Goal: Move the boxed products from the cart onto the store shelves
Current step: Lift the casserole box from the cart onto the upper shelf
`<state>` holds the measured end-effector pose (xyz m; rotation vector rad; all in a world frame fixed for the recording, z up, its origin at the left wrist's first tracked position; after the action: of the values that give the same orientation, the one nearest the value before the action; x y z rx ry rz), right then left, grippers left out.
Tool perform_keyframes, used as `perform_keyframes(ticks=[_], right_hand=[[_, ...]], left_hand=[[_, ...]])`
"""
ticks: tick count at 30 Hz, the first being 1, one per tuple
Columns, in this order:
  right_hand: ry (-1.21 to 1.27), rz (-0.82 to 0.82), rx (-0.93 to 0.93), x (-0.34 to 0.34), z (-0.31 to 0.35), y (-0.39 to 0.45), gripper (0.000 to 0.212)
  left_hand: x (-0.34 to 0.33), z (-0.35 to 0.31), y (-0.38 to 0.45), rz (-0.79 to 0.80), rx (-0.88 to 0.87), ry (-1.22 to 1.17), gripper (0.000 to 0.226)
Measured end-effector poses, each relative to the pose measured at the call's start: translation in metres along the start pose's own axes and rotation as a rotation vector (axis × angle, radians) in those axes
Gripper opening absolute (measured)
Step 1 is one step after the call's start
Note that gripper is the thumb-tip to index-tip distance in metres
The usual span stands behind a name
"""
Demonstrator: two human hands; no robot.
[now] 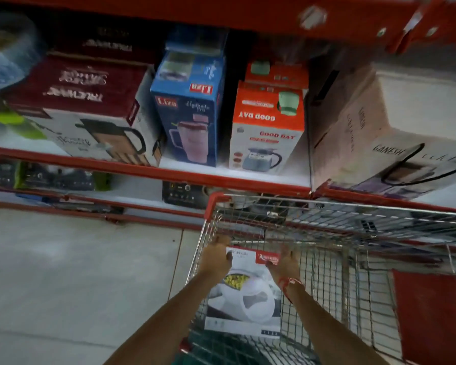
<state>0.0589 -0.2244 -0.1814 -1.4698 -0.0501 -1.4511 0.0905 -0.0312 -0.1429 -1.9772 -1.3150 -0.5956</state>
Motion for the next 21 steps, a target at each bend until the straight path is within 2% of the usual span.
perform_keyframes(ticks=[2,5,6,8,9,10,12,13,14,15,19,21], right_hand=[[0.065,0.137,-0.166,-0.028,-0.033,0.000,0.074],[0.147,0.330,-0.350,-0.069,-0.070,0.001,0.078],[0.194,0.370,-0.381,-0.079,-0.078,0.003,0.072],[0.316,0.416,-0.401,-0.094,-0.087,0.008,0.035],[0.362,0.414,-0.398,-0.098,-0.088,0.009,0.025],[0.390,0.397,-0.404,-0.097,-0.089,0.010,0.030],[0.422,0.382,-0.377,-0.096,-0.097,0.016,0.080],[0.417,0.360,-0.345,-0.093,-0.103,0.022,0.098],[0.393,0.345,-0.305,-0.083,-0.104,0.021,0.103],[0.385,0.345,-0.275,-0.063,-0.098,0.012,0.097],[0.443,0.350,-0.199,0.032,-0.064,-0.058,0.049],[0.469,0.348,-0.142,0.064,-0.056,-0.086,0.043]], left_hand=[[-0.041,0.028,-0.016,0.116,0.135,-0.022,0.049],[-0.086,0.063,-0.038,0.233,0.278,-0.034,0.069],[-0.098,0.073,-0.044,0.255,0.332,-0.082,0.074],[-0.114,0.088,-0.051,0.296,0.423,-0.150,0.078],[-0.117,0.094,-0.052,0.303,0.451,-0.139,0.075],[-0.115,0.096,-0.052,0.294,0.469,-0.115,0.071],[-0.104,0.096,-0.049,0.243,0.477,-0.065,0.058],[-0.093,0.091,-0.048,0.209,0.472,-0.073,0.054],[-0.082,0.088,-0.049,0.182,0.459,-0.106,0.051],[-0.069,0.080,-0.051,0.149,0.431,-0.153,0.050],[-0.006,0.037,-0.080,0.099,0.292,-0.272,0.046],[0.026,0.013,-0.097,0.096,0.231,-0.310,0.041]])
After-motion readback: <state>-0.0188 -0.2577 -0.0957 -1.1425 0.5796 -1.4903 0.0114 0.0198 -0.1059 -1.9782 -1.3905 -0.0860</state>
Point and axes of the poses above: each hand's wrist, its own y-axis towards the middle knuckle, its own x-axis out of the back of the hand, z = x × y, the point moved 7 cm from there along y, towards the middle knuckle, and after that the axes turned 12 degrees about -x, right-handed, at the moved point
